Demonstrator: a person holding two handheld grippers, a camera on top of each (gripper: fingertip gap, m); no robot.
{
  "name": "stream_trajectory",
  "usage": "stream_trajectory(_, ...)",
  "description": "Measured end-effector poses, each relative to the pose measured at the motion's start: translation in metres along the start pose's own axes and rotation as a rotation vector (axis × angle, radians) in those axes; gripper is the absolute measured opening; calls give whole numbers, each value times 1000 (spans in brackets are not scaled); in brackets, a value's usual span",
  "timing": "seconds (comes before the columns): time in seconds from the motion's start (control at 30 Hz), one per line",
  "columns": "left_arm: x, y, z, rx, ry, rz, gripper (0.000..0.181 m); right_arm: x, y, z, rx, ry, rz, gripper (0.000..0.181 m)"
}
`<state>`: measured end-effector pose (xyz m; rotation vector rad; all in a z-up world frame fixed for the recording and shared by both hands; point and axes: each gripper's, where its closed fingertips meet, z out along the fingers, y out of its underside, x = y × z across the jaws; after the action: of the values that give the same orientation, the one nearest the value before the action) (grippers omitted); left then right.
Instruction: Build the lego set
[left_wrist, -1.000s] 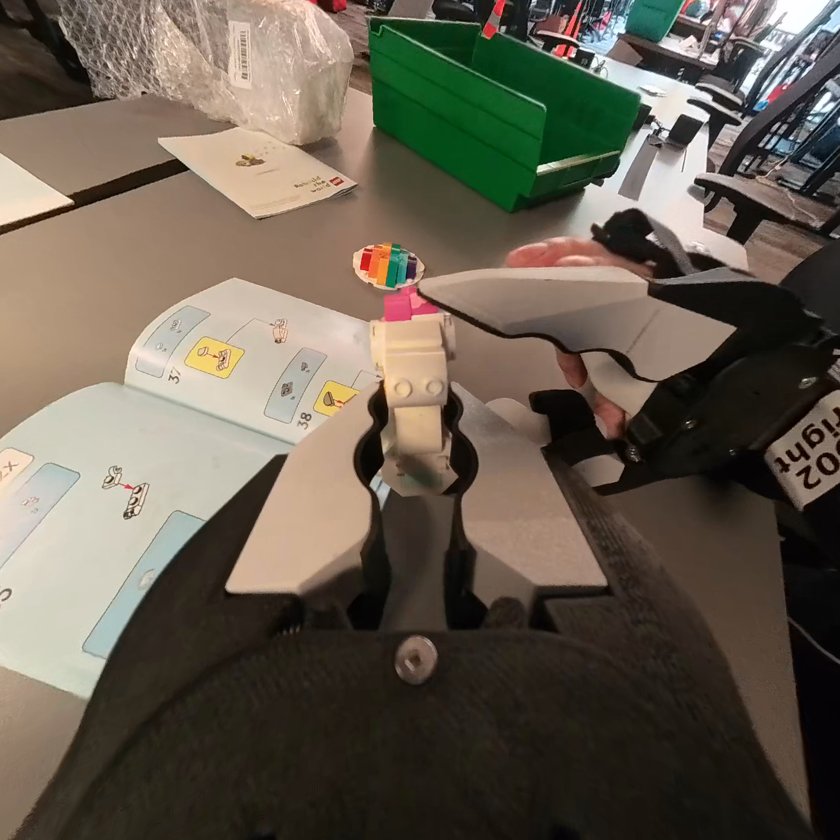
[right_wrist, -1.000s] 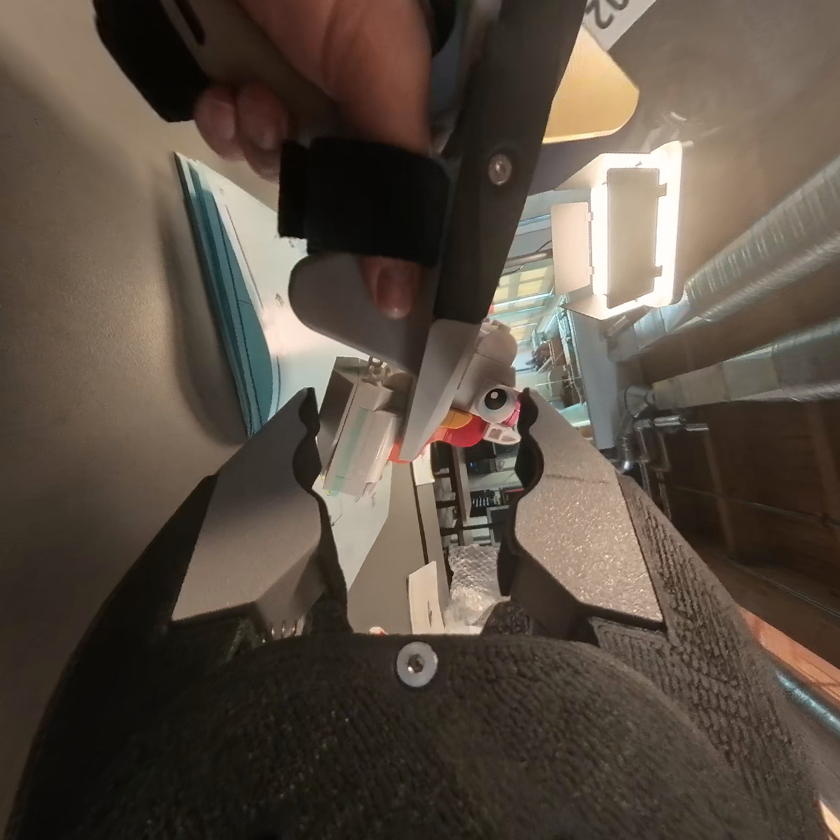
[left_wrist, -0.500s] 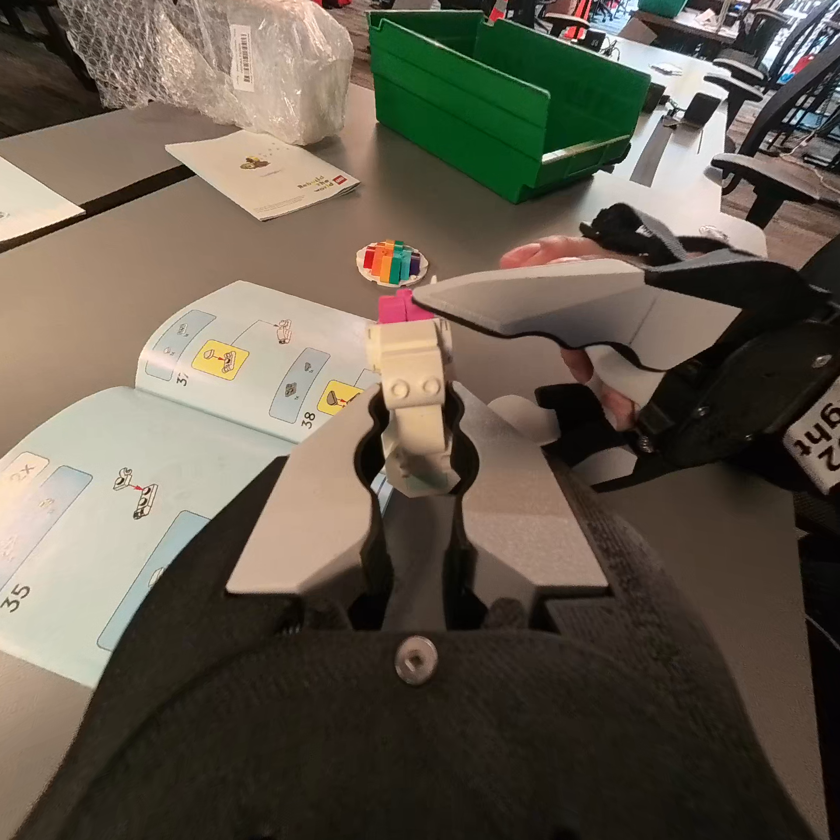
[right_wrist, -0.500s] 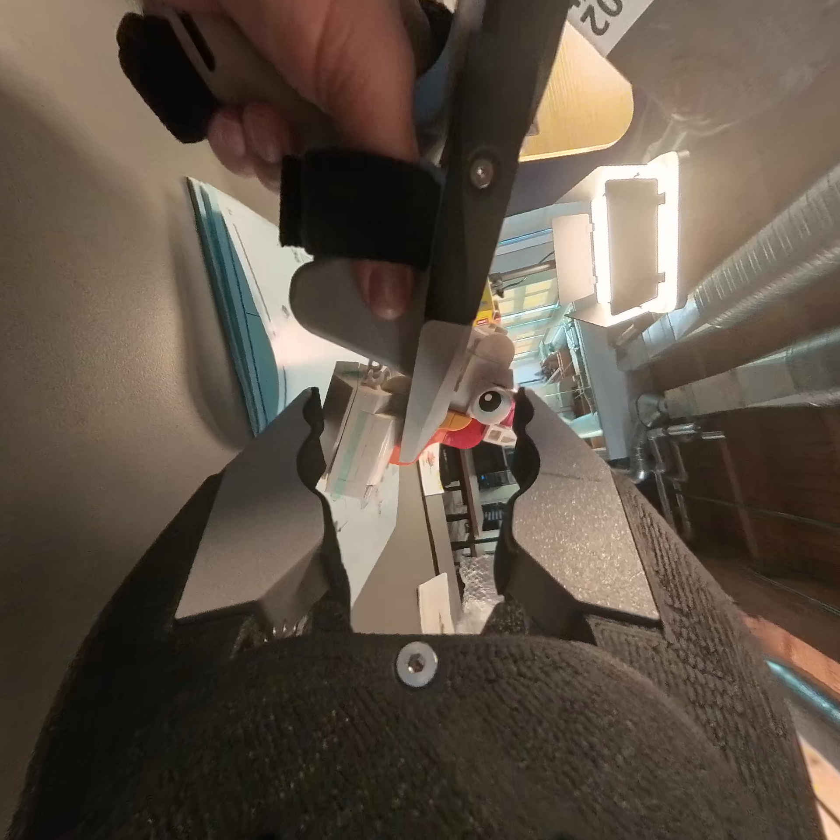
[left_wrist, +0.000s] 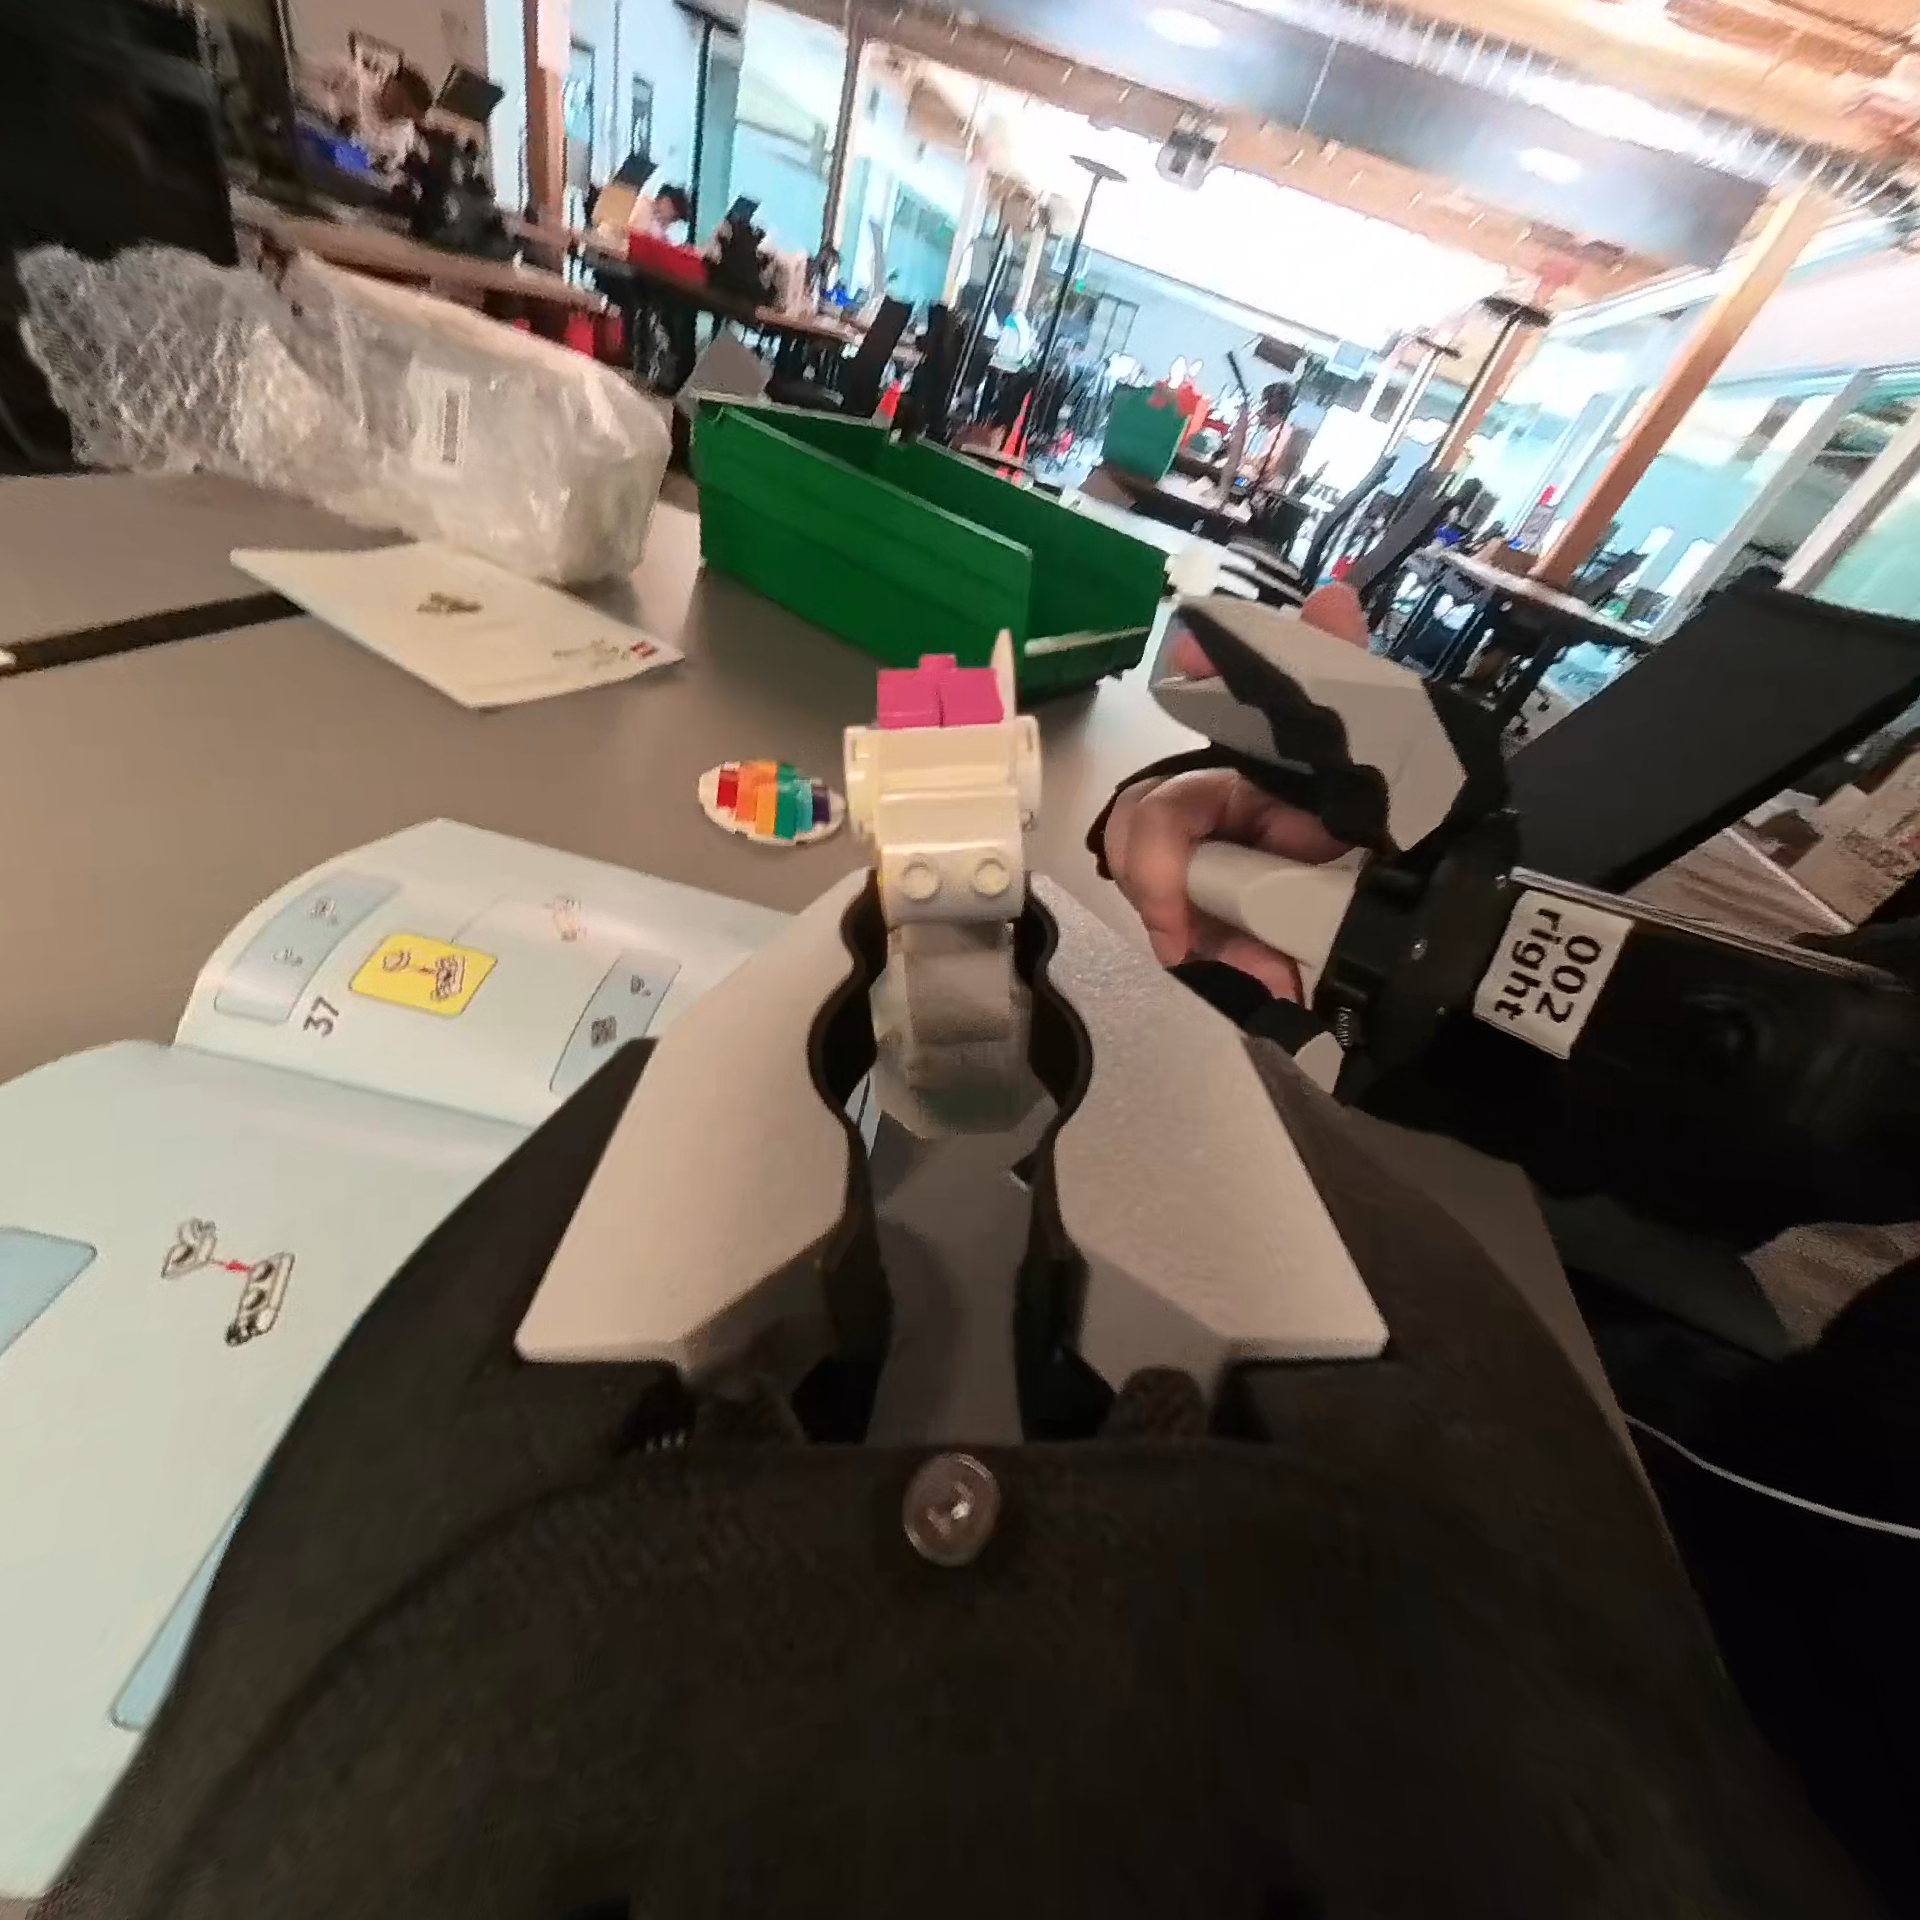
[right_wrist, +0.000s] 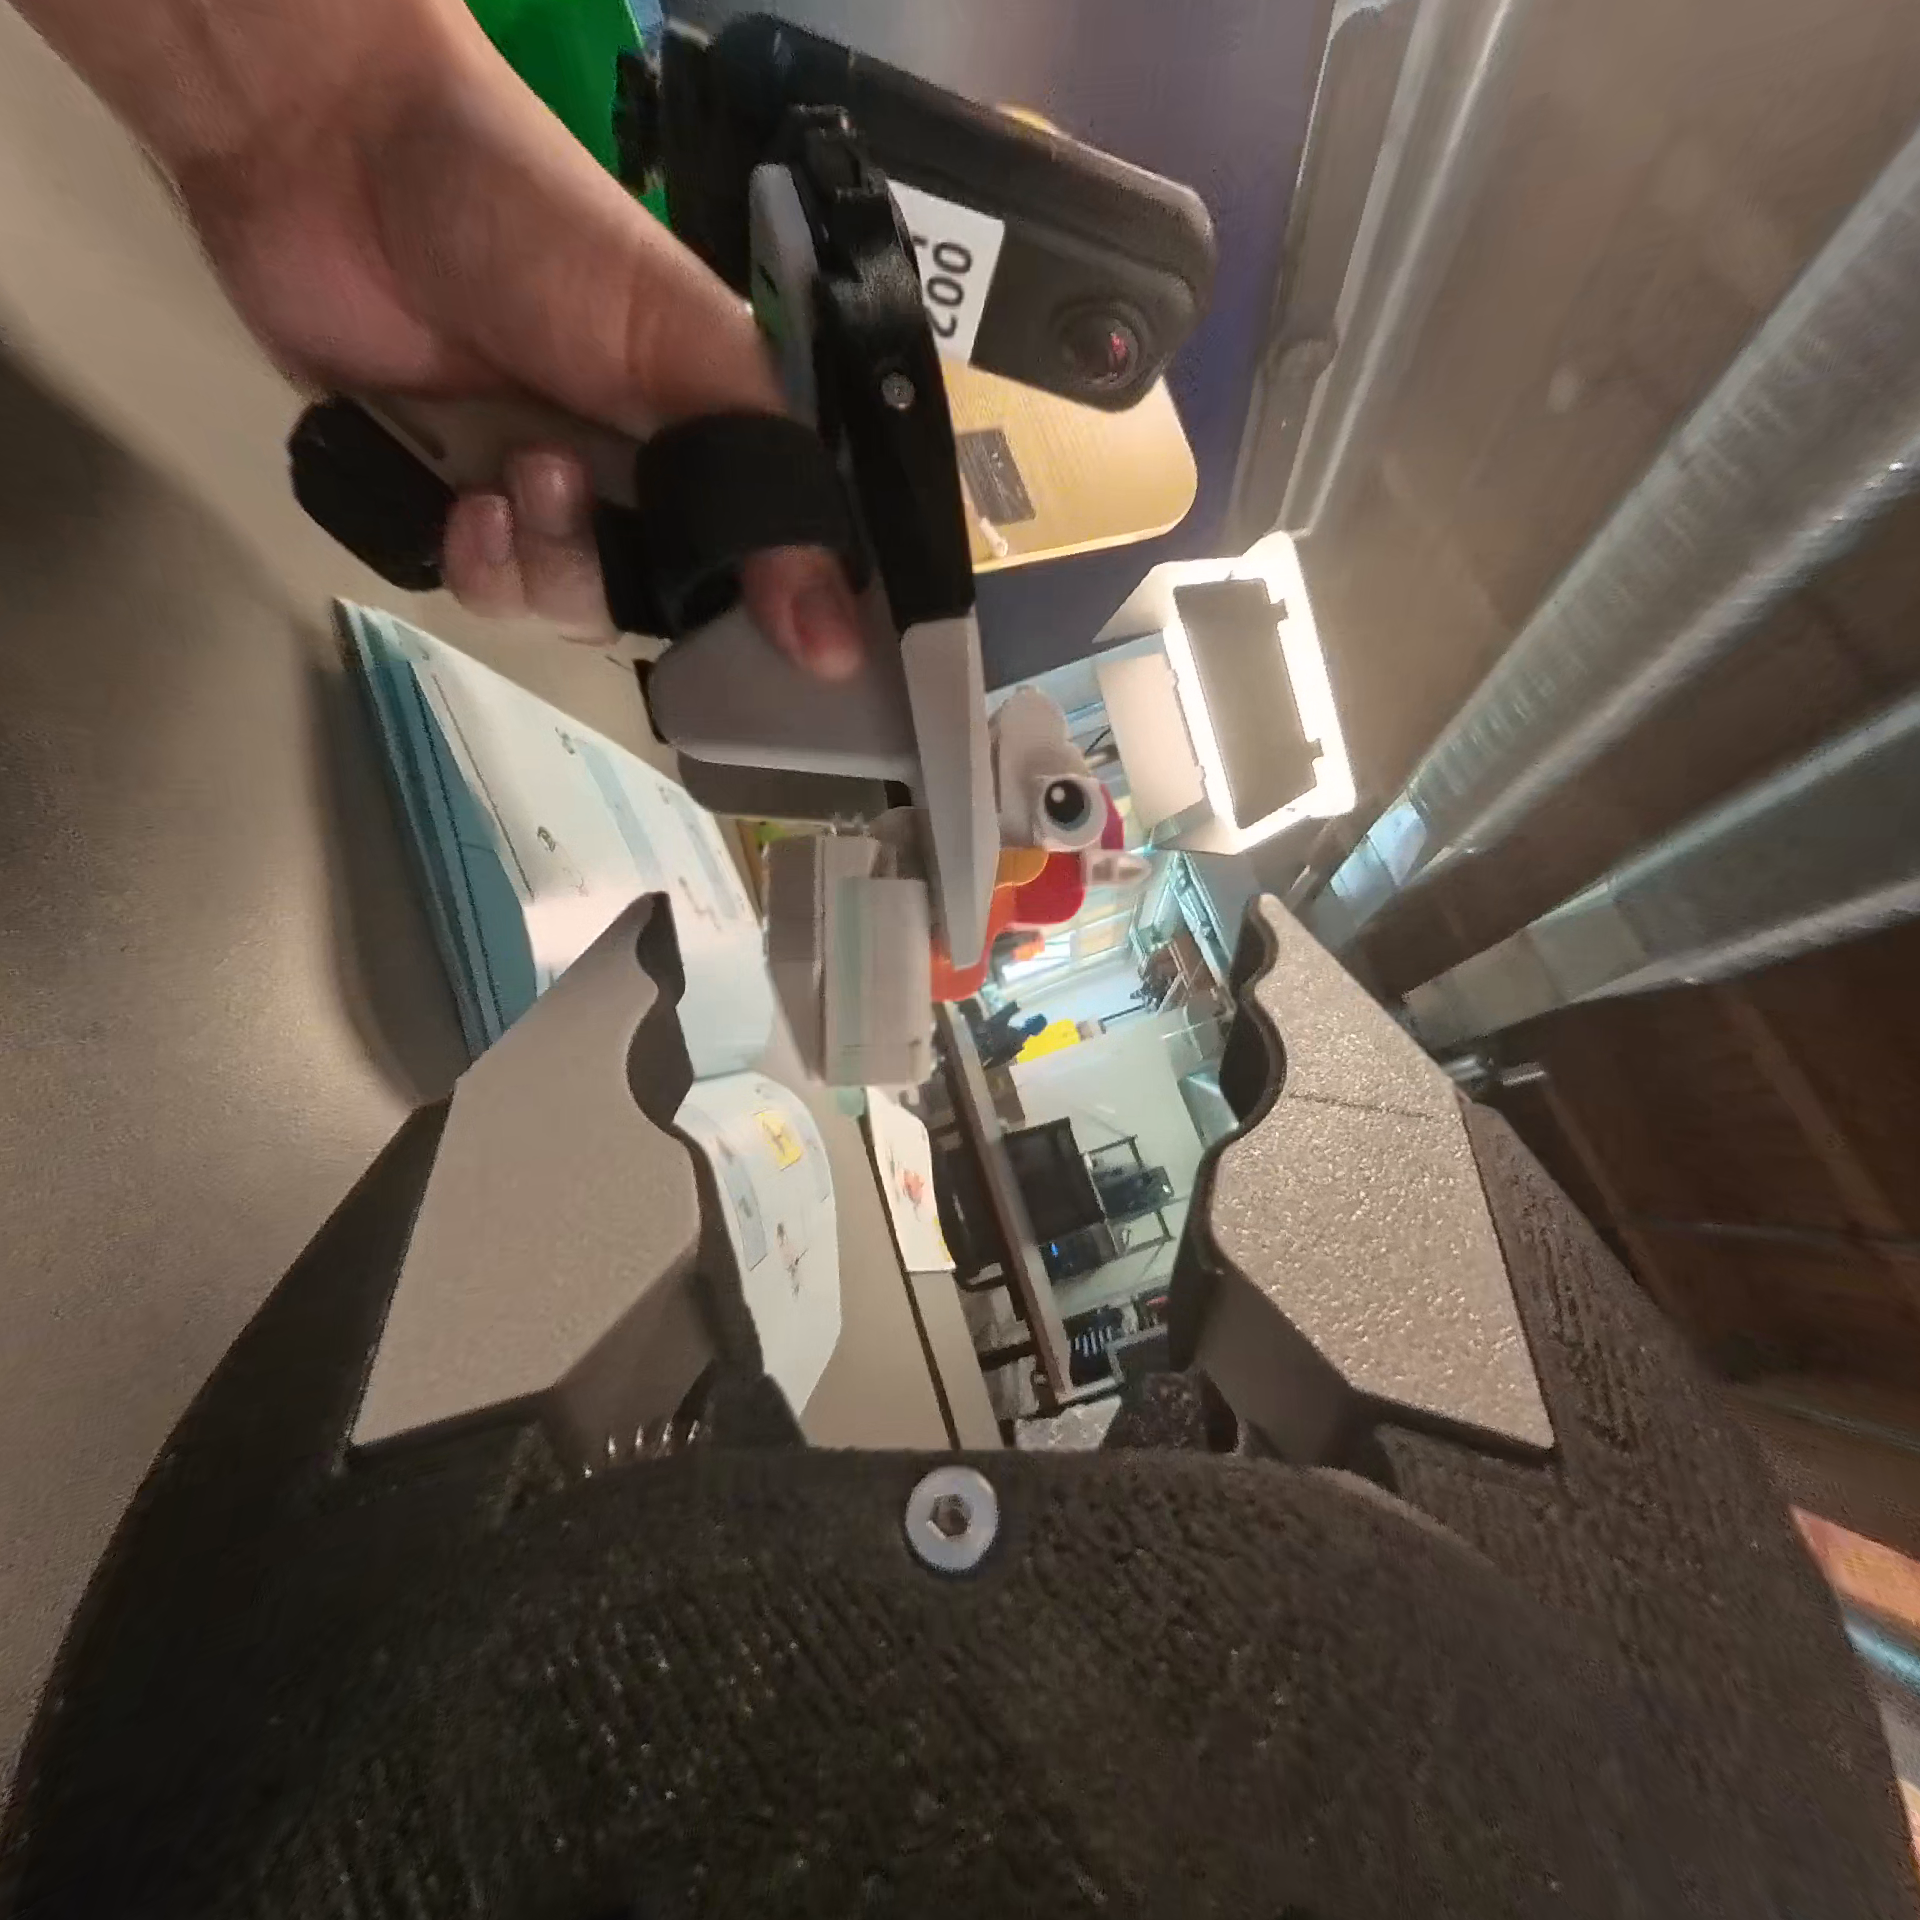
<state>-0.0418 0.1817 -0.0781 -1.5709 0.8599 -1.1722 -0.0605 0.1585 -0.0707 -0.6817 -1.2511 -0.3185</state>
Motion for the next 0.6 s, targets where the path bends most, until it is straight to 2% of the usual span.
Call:
stream_trajectory(0.17,-2,-10,-7,66,2,33,24,3,-2,-2,27,9,32,102)
stream_trajectory(0.27,-7,-14,-12,101,-58,141,24,8,-1,-5,32,9,118,97)
stream_trajectory(0.37,-19,-20,-20,136,-197,311,24,4,-3,-10,46,-53,233,74)
stream_trajectory(0.43,-27,-24,-26,160,-275,384,24,-20,-21,-16,75,-257,361,52)
stream_trajectory(0.6,-35,-27,-31,178,-367,452,24,-94,-111,-56,77,-944,832,36)
